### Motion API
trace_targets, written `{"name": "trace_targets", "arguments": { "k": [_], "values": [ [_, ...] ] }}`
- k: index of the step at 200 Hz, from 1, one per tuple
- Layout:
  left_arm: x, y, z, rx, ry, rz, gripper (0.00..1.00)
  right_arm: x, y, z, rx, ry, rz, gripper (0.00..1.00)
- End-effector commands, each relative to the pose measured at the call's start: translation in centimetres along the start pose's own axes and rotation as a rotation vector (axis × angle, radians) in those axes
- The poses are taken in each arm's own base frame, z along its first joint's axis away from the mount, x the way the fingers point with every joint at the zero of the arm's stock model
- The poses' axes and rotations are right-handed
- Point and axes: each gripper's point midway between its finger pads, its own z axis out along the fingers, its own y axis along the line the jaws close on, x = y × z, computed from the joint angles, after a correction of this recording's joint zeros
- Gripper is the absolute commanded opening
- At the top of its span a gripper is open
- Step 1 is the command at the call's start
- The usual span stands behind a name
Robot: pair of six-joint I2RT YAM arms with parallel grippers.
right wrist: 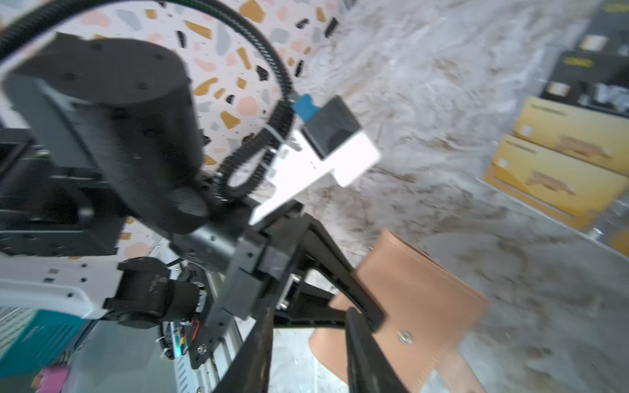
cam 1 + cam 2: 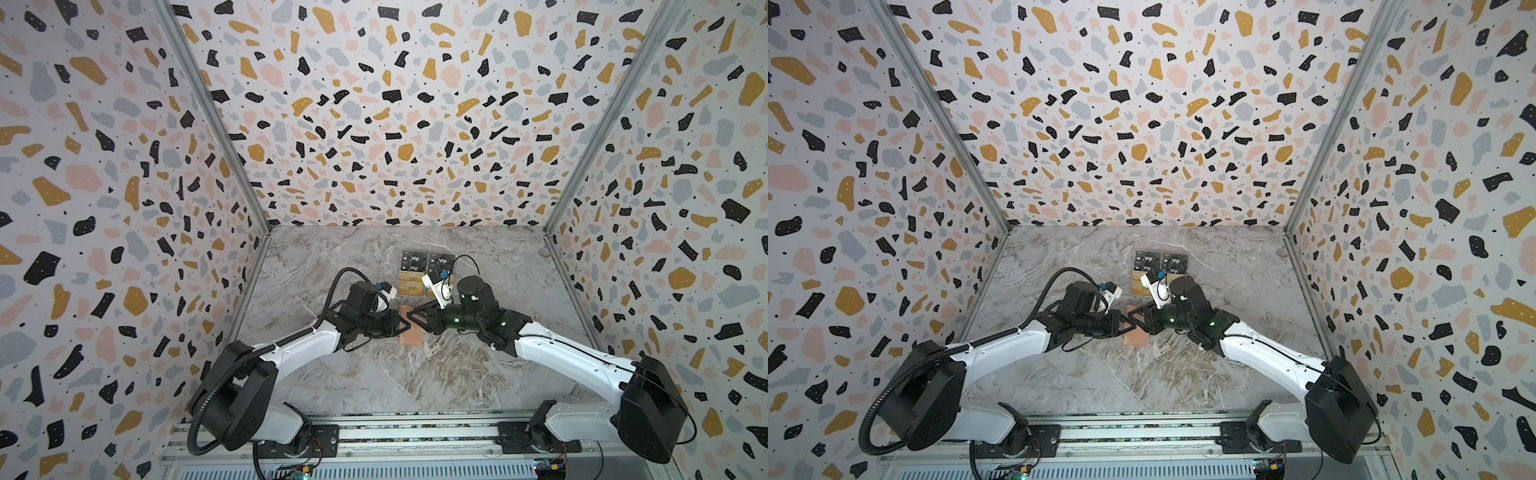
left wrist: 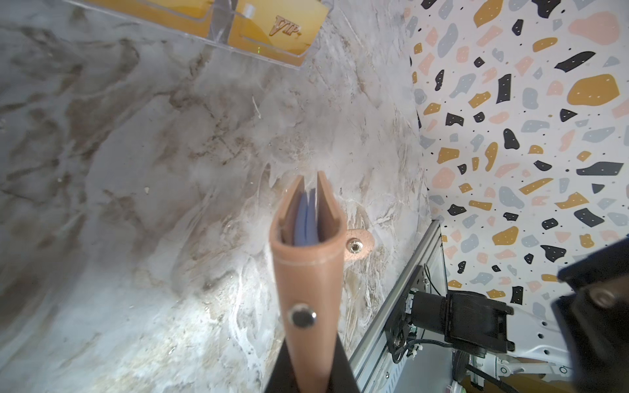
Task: Insert credit cards into a card holder
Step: Open the card holder at the center of the table.
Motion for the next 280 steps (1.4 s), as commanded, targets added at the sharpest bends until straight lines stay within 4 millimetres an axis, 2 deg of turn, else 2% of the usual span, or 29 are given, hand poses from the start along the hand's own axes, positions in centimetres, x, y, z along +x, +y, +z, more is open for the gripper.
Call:
{"name": "trace_targets", "arguments": {
  "k": [1,39,73,101,119,184,223,251,280],
  "values": [
    [-1.4,-3.2,-1.7,0.092,-0.031,0.066,0.0,-0.7,1.5,-0.4,-0.205,-0.03,0.041,0.31],
    [-1.7,-4.9,-3.1,0.185,-0.047,0.065,0.0,0.2,-0.5,-3.7,-0.305,-0.09,0.109,0.29],
    [-1.9,-7.0,-4.2,0.276,-0.072,0.085,0.0,1.5,-0.8,-5.1,-0.361,-0.088,0.102,0.29],
    [-2.1,-8.9,-5.5,0.358,-0.102,0.101,0.0,2.4,-2.1,-6.4,-0.378,-0.123,0.125,0.29],
    [-1.9,-9.3,-5.9,0.373,-0.102,0.1,0.0,2.5,-2.5,-7.2,-0.4,-0.14,0.128,0.29],
    [-1.3,-9.5,-6.1,0.393,-0.088,0.1,0.0,2.0,-1.3,-8.0,-0.463,-0.142,0.051,0.34],
    [-1.0,-9.8,-6.3,0.415,-0.081,0.112,0.0,1.6,-2.2,-7.1,-0.437,-0.116,0.034,0.39],
    [-0.5,-10.0,-6.5,0.431,-0.07,0.124,0.0,0.3,-3.2,-7.2,-0.411,-0.125,0.017,0.43],
    [-0.3,-10.2,-6.8,0.441,-0.072,0.136,0.0,-0.1,-3.1,-7.0,-0.437,-0.117,0.008,0.44]
  ]
}}
